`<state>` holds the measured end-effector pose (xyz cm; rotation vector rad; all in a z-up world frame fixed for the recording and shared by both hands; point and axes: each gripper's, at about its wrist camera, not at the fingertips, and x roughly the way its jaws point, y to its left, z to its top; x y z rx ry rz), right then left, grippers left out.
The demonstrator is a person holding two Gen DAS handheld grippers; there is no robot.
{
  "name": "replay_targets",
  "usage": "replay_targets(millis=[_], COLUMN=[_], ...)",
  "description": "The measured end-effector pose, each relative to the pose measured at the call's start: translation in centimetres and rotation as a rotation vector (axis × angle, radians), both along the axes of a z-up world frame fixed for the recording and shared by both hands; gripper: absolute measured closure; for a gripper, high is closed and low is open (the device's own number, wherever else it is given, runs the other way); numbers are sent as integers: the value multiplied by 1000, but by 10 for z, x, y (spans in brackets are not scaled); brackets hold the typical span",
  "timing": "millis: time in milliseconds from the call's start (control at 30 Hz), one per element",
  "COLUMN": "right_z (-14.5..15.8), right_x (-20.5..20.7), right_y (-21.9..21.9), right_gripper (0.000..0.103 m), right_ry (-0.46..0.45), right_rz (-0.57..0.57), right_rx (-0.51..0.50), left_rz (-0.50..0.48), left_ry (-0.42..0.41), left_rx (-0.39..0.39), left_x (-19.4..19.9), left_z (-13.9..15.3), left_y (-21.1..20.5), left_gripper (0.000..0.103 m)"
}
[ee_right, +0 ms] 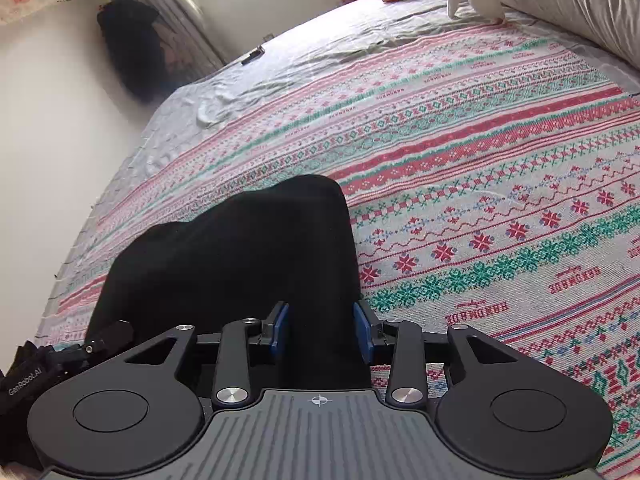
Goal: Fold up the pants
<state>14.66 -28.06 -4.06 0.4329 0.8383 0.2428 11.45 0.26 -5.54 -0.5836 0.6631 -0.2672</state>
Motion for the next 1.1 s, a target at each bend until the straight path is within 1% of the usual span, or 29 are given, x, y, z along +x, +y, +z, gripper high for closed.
replay_targets(millis=[33, 100, 200, 267, 333, 367, 500, 533, 600, 667, 733, 767, 867, 933, 1100], right_z=[6, 18, 31, 38, 45, 47, 55, 57, 59, 63, 67, 69, 72, 72, 59], right_x=[-5, -14, -27, -40, -53, -60, -88, -96, -107, -115, -122, -125, -136, -141, -146], right_y=[-1, -6, -8, -8, -6, -5, 5, 8, 12, 14, 15, 15, 16, 19, 22], right_gripper=[60, 42, 37, 33, 29, 28, 24, 23, 17, 17, 17, 16, 10, 9, 4], right_ry=[-16, -43, -57, -66, -85, -92, -113, -118, -121, -108, -98, -100, -112, -114, -85], right_rz=[-1, -2, 9, 21, 34, 40, 64, 73, 84, 90, 99, 101, 75, 44, 2], right_rx=[4, 5, -7, -35, -68, -87, -177, -189, -195, -202, -209, -216, -244, -262, -271], left_rz=[4, 6, -12, -17, -13, -13, -1, 1, 0, 4, 13, 21, 43, 58, 54], left_ry=[-2, -4, -6, -15, -3, 13, 83, 97, 117, 122, 117, 116, 114, 112, 116], left_rx=[17, 82, 188, 258, 311, 325, 324, 330, 357, 393, 407, 415, 462, 492, 546], left_x=[-3, -11, -26, -41, -53, -58, -76, -80, -87, -94, -102, -107, -118, -125, -129], left_z=[4, 14, 27, 34, 40, 41, 43, 43, 46, 51, 55, 57, 58, 56, 51], left_y=[0, -3, -8, -12, -14, -14, -15, -16, -20, -24, -26, -28, -36, -43, -60], left_gripper=[34, 31, 27, 23, 19, 19, 17, 17, 15, 13, 2, 0, 0, 0, 0])
